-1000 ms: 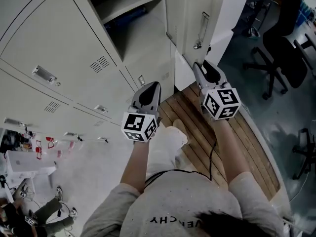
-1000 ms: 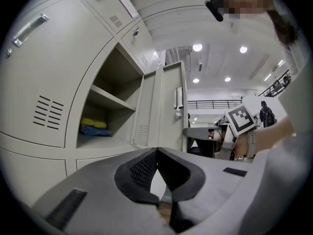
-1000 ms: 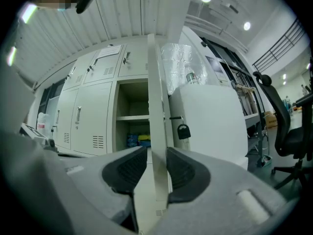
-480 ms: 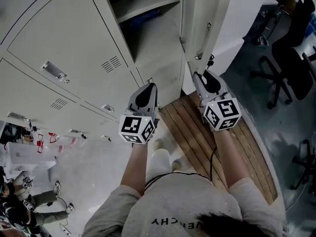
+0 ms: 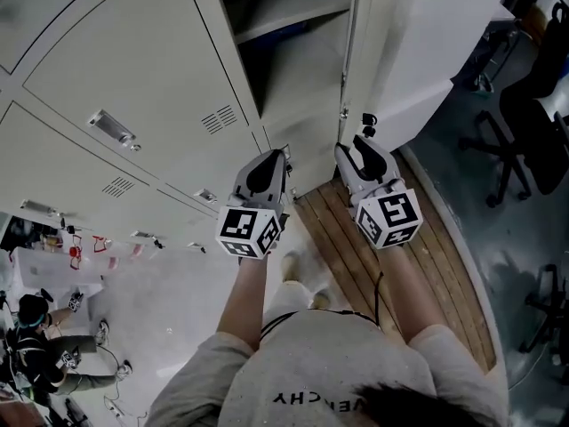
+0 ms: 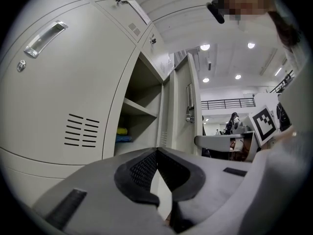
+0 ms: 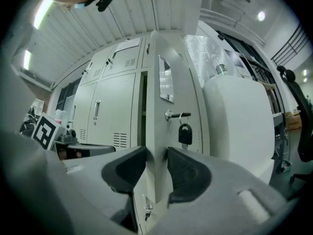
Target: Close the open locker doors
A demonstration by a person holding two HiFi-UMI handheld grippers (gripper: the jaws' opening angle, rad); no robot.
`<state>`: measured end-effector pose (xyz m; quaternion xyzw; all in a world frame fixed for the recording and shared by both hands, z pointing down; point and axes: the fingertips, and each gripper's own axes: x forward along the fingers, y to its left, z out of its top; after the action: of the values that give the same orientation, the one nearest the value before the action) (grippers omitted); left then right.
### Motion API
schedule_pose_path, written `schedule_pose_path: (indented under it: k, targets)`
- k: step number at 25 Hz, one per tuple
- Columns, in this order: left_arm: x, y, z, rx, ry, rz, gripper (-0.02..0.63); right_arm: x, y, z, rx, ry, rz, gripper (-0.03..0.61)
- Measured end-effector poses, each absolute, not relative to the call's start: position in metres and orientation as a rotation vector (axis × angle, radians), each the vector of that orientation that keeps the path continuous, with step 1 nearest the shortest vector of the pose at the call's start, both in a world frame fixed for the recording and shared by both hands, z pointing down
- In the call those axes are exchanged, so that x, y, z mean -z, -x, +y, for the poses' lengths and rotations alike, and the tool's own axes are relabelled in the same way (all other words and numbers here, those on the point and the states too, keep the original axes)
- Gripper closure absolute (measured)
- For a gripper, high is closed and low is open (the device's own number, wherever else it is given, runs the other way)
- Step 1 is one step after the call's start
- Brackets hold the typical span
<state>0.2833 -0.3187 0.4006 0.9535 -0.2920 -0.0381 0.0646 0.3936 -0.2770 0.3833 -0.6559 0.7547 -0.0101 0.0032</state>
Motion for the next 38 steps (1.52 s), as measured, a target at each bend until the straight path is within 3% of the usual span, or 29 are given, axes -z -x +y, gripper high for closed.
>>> schedule_pose_path:
  k: [38]
  targets:
    - [-0.406,-0.233,-0.404,0.095,-2.922,-0.719,0.615,-0.386,-0.299,-0.409,0.007,2.089,2.325,0.463]
